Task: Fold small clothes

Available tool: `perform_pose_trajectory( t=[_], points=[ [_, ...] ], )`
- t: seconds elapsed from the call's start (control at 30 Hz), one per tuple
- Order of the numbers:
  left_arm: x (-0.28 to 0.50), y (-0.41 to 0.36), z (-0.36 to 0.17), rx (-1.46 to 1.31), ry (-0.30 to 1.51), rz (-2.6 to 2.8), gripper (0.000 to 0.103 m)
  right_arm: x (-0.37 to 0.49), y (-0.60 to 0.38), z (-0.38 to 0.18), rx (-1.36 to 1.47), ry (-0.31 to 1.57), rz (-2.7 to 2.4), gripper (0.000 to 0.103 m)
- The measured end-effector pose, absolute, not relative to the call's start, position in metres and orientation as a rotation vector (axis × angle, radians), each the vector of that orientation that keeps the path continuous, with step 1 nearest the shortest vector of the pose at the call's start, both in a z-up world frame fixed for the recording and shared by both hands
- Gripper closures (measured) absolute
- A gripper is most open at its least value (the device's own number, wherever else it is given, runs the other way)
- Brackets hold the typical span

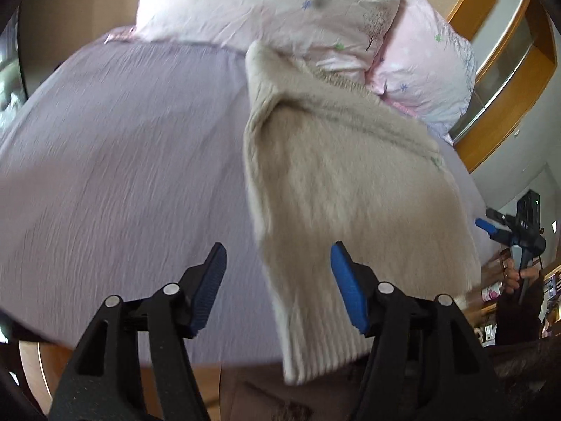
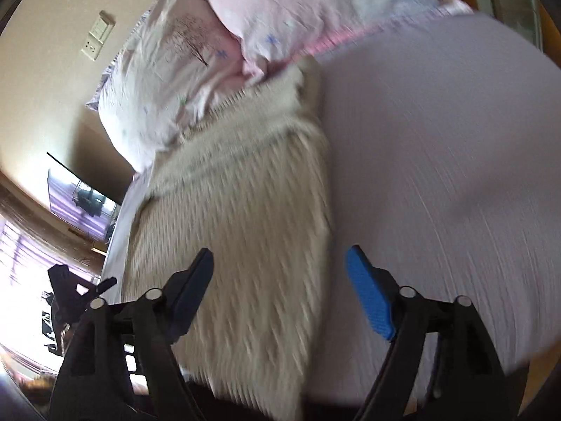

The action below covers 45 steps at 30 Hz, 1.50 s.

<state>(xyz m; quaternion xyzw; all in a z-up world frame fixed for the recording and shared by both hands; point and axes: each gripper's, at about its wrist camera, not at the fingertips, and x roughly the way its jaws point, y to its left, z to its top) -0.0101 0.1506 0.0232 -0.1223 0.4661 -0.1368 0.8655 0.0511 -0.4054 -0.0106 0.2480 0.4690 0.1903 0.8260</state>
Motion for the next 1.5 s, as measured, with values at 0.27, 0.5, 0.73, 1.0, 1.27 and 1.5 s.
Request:
perform_pose_trajectory(
  t=[0.27, 0.5, 0.73, 1.0, 1.27, 1.5],
  points=[
    [-0.031, 0.135, 0.010, -0.266, 1.032, -0.347, 0.050, 0.012, -0.395, -0.038, 0.652, 1.019, 0.626, 0.041],
    [-0.040, 0.128, 0.005, -0.304, 1.063, -0.350, 0.092, 0.012, -0.372, -0.050, 0.711, 1.037, 0.756, 0.083],
    [-0.009, 0.130, 0.021, -0.417, 0.981, -0.429, 0.095, 0.041, -0.374, 0.004, 0.725, 0.778, 0.813, 0.093],
    [0.119, 0.133, 0.077, -0.429, 0.749, -0.352, 0.096, 0.175, -0.368, 0.045, 0.757, 0.582, 0.661, 0.093],
    [0.289, 0.134, 0.029, -0.497, 0.840, -0.164, 0.096, 0.311, -0.356, -0.028, 0.826, 0.809, 0.306, 0.093],
    [0.287, 0.181, 0.021, -0.773, 0.740, -0.156, 0.063, 0.314, -0.368, -0.019, 0.893, 0.821, 0.286, 0.039]
  ],
)
